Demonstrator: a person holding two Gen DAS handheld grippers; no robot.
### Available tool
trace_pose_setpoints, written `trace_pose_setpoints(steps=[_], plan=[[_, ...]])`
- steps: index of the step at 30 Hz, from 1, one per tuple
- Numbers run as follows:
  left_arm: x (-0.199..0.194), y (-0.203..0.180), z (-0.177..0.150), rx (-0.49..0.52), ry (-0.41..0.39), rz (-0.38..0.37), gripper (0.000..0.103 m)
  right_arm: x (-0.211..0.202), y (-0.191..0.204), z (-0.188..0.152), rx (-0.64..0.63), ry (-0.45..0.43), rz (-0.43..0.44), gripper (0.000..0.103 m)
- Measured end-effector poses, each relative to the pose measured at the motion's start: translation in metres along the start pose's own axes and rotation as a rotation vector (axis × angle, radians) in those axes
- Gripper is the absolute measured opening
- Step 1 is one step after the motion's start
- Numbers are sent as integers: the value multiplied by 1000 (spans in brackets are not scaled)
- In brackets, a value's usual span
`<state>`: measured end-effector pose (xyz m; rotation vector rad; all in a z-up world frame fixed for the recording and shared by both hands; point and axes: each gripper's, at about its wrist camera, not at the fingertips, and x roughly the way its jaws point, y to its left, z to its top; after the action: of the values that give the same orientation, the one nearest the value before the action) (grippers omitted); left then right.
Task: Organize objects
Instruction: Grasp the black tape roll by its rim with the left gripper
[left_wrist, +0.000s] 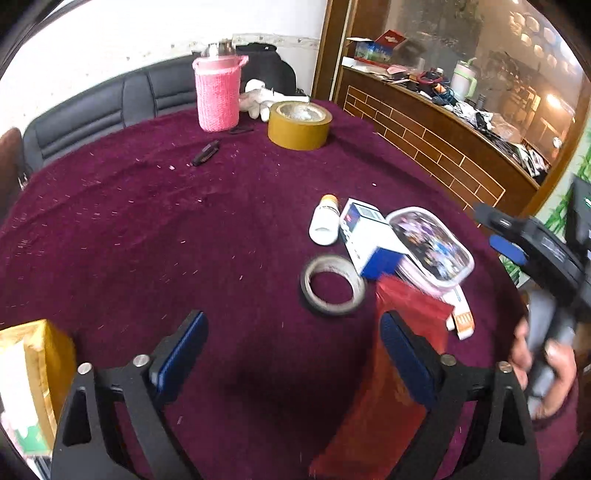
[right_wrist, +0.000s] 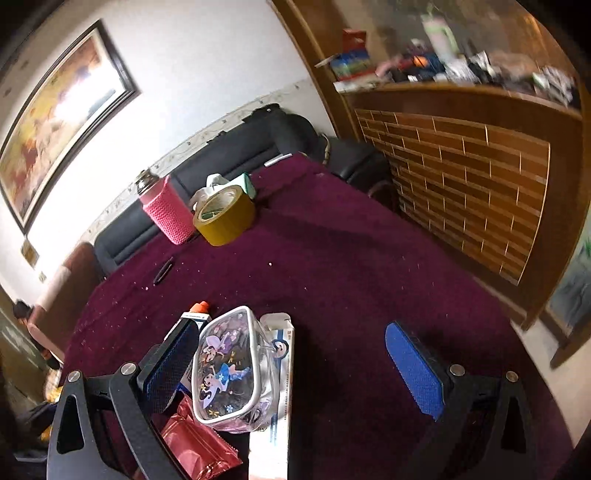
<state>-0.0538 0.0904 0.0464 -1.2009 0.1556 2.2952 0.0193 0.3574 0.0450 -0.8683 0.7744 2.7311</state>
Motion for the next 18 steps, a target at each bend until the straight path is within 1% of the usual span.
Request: trace_pose_setpoints(steps=[2, 3, 5, 7, 8, 9, 14, 16, 18], plan=[[13, 2, 7, -22, 19, -15, 83, -4, 2, -1, -7, -12, 7, 103], [21, 1, 10, -19, 28, -19, 78, -5, 3, -1, -15, -16, 6, 103], [32, -4, 14, 12, 40, -4, 66, -6, 7, -1, -27, -18, 11, 103], [44, -11, 15, 52, 65, 12, 38, -6, 9, -3, -35, -12, 17, 103], [50, -14, 16, 74, 77, 24, 32, -5, 10, -3, -41, -10, 17, 103], [55, -17, 16, 92, 84, 38, 23, -5, 11, -3, -46, -9, 16, 103], [67, -22, 22, 114, 91, 54, 22, -2, 16, -4, -69, -11, 13, 103], [72, -28, 24, 143, 89, 59, 24, 0, 18, -4, -75, -6, 11, 103], [76, -36, 25, 184, 82, 93, 25, 2, 19, -5, -79, -3, 9, 103]])
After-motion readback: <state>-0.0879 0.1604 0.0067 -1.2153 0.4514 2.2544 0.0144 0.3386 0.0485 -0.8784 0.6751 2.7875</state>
